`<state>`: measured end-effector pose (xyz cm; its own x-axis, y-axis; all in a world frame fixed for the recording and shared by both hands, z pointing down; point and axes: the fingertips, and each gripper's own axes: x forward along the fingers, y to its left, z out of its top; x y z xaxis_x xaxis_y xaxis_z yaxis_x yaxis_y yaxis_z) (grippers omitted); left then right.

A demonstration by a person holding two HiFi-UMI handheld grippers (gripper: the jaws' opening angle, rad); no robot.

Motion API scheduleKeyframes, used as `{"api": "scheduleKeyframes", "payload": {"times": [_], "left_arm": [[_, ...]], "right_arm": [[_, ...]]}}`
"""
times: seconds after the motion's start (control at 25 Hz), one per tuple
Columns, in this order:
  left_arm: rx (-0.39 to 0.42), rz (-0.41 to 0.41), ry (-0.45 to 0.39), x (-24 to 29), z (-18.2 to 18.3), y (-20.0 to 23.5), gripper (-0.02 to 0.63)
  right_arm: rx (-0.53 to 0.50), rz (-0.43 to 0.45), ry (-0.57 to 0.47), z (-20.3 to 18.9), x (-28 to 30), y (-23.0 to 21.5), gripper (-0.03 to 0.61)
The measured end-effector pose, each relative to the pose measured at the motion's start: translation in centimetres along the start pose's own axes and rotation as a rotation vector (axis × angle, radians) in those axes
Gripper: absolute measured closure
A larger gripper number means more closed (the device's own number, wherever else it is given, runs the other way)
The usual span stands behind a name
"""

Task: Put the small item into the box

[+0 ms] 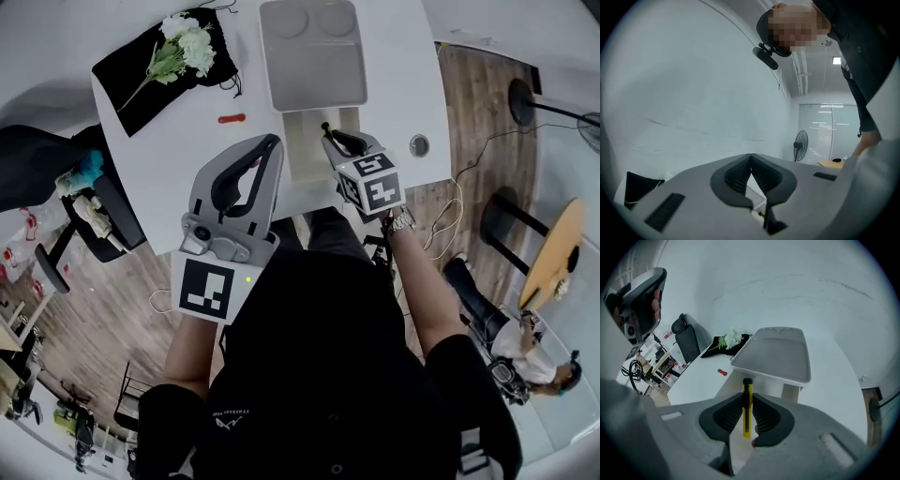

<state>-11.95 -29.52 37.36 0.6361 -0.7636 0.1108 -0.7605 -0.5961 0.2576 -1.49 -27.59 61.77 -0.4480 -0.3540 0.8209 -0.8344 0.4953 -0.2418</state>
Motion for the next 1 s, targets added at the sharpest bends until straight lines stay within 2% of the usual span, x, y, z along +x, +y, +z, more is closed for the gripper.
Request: {"api": "scheduleKeyframes", "payload": {"times": [0.28, 0.68, 1.0], "left_arm": [[-0.013, -0.002, 0.016, -0.2, -0.4, 1.2, 0.609], [-0.037, 0.054, 0.023, -1.9, -0.8, 3.6, 0.609], [-0.042, 0.069, 0.016, -2.6, -0.7, 4.3, 0.609]], "right_arm": [[-0.007, -0.022, 0.113, -2.1, 2.9, -0.2, 0.510], [-0.032, -0.050, 0.245, -3.7, 5.8, -0.5, 0.509], [-0.047, -0.037, 0.279, -4.0, 6.3, 0.0, 0.503]]}}
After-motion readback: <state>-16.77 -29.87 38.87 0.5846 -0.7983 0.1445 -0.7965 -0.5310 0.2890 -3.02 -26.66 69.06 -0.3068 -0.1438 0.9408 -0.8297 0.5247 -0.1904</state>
